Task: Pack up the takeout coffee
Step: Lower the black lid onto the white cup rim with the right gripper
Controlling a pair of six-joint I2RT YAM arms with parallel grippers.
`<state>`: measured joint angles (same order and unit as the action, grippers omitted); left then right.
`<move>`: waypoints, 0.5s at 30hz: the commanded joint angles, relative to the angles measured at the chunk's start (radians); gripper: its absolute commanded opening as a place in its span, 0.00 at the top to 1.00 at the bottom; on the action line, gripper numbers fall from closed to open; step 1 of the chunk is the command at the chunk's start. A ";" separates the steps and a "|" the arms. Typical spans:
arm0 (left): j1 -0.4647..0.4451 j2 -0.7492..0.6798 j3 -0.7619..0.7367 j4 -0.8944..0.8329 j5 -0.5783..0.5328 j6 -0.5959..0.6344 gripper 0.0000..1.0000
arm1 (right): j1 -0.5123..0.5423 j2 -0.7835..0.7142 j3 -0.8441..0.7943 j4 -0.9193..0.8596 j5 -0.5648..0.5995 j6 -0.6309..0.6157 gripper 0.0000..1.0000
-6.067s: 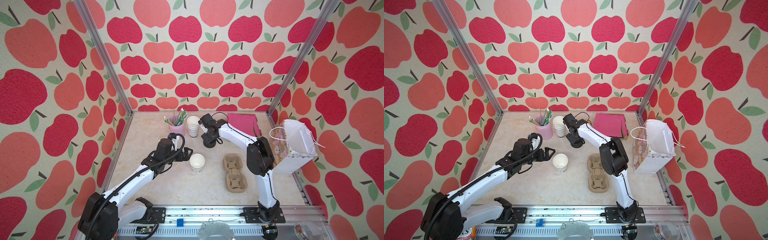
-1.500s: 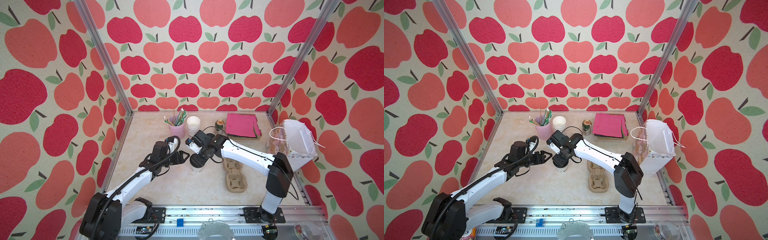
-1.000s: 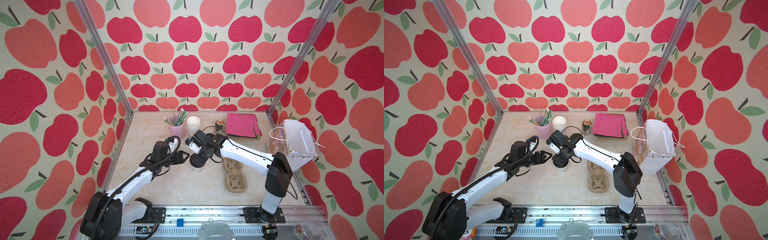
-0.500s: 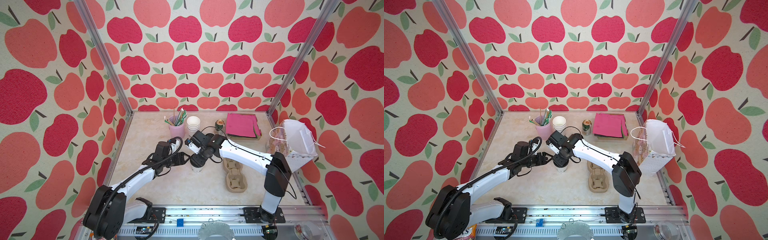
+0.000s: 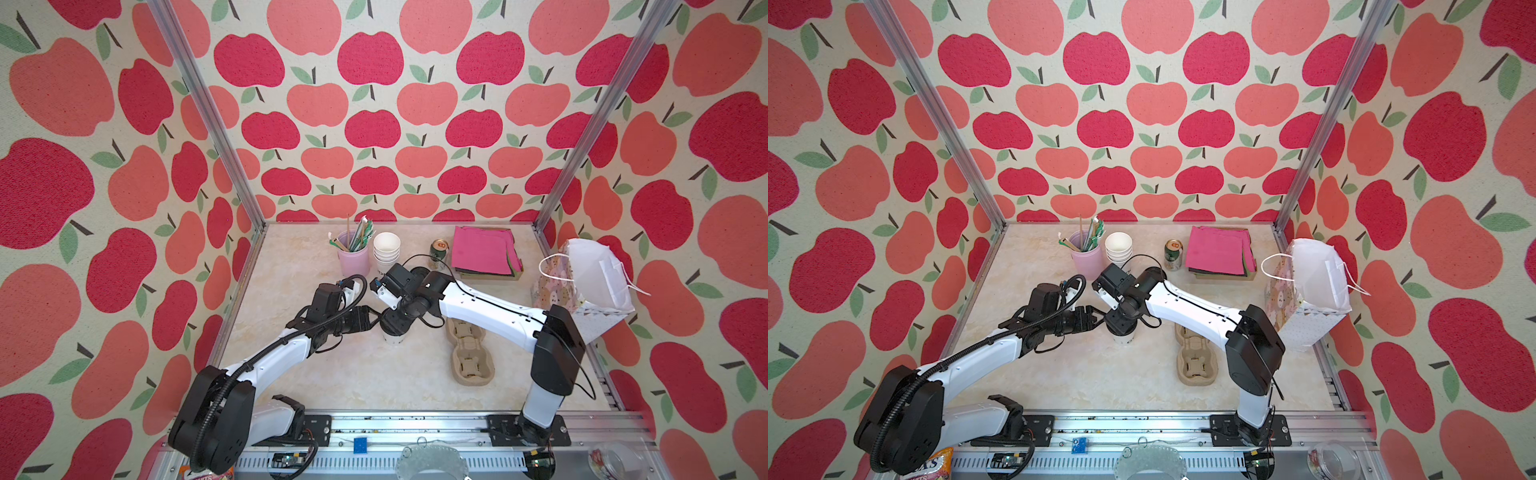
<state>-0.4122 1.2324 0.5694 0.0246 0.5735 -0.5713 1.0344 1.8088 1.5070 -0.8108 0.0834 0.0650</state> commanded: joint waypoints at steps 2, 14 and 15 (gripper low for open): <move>-0.005 0.009 0.032 -0.048 -0.011 -0.001 0.40 | 0.013 0.121 -0.123 -0.159 -0.012 0.039 0.45; -0.005 0.027 0.035 -0.133 -0.050 -0.016 0.47 | 0.022 0.144 -0.163 -0.169 -0.005 0.050 0.45; -0.005 0.031 0.037 -0.146 -0.058 -0.020 0.48 | 0.022 0.145 -0.167 -0.169 -0.006 0.050 0.45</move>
<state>-0.4171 1.2366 0.5896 -0.0315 0.5655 -0.5842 1.0473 1.8027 1.4776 -0.7795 0.1074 0.0795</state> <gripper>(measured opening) 0.525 0.671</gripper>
